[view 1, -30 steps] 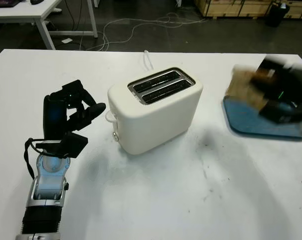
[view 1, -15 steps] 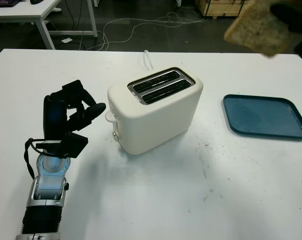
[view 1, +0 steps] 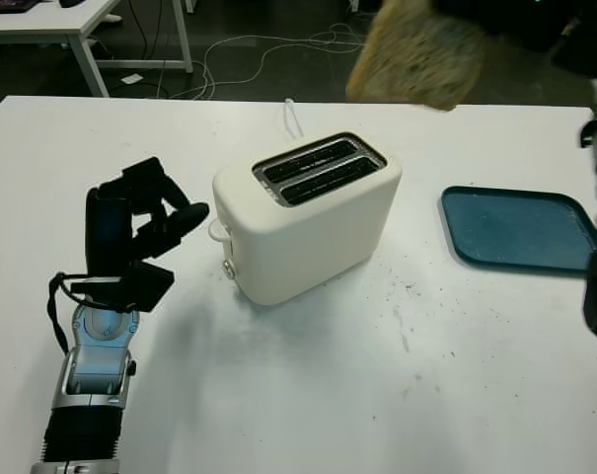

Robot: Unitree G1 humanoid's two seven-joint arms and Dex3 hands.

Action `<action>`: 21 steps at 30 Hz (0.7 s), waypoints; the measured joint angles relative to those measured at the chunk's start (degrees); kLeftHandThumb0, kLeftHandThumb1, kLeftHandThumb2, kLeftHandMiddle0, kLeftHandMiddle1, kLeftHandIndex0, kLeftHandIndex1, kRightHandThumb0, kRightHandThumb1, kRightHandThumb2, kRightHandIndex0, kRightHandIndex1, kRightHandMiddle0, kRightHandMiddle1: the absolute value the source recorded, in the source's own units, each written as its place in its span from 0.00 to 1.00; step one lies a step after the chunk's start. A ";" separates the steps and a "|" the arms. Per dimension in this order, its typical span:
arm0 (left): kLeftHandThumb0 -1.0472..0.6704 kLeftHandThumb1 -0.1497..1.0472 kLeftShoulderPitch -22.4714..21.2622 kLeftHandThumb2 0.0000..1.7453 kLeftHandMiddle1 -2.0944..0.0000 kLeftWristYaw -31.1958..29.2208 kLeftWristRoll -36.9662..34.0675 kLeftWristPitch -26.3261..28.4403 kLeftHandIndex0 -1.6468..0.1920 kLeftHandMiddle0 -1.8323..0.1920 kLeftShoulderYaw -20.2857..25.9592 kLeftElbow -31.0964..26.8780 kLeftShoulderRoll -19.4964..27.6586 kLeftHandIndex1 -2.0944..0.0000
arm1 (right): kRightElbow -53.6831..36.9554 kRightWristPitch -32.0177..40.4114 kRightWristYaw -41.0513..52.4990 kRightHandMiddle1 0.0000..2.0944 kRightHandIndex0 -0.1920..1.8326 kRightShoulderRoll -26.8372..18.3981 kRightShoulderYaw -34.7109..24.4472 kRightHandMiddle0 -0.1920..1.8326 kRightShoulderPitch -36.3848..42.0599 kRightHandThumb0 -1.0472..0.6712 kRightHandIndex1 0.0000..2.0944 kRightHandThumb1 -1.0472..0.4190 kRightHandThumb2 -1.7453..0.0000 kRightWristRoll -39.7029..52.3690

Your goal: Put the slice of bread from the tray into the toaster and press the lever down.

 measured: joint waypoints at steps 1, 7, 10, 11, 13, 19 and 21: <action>0.09 0.89 -0.02 0.08 0.17 0.00 0.00 0.00 0.34 0.29 0.00 0.00 0.00 0.23 | -0.58 0.76 0.10 0.83 0.60 0.86 0.61 0.49 0.00 0.40 0.83 0.09 0.83 -0.27; 0.10 0.89 -0.01 0.08 0.18 0.01 0.00 0.01 0.34 0.29 0.01 -0.02 0.00 0.23 | -2.72 2.47 0.77 0.83 0.62 4.16 3.23 0.48 1.15 0.34 0.83 0.09 0.77 -2.37; 0.10 0.89 -0.01 0.08 0.17 0.01 0.01 0.01 0.34 0.29 0.02 -0.03 0.00 0.22 | -2.83 3.58 1.78 0.83 0.63 5.29 3.94 0.49 2.51 0.31 0.83 0.09 0.77 -2.39; 0.10 0.89 -0.02 0.08 0.17 0.01 0.01 0.01 0.34 0.29 0.02 -0.03 0.00 0.22 | -3.00 3.81 1.83 0.83 0.63 5.60 4.14 0.49 2.92 0.31 0.83 0.09 0.76 -2.40; 0.10 0.89 -0.02 0.09 0.17 0.01 0.01 0.00 0.34 0.29 0.02 -0.02 0.00 0.22 | -3.22 3.87 2.00 0.83 0.64 6.19 4.56 0.50 3.48 0.31 0.83 0.09 0.76 -2.41; 0.10 0.89 -0.02 0.09 0.17 0.25 0.26 0.00 0.35 0.29 0.02 -0.02 0.01 0.21 | -3.29 4.48 4.54 0.83 0.63 6.87 5.60 0.48 4.04 0.34 0.83 0.09 0.75 -2.38; 0.10 0.89 -0.02 0.09 0.17 0.25 0.26 0.00 0.35 0.29 0.03 -0.02 0.01 0.22 | -3.16 4.55 4.97 0.83 0.63 6.94 5.69 0.49 4.21 0.35 0.83 0.09 0.75 -2.38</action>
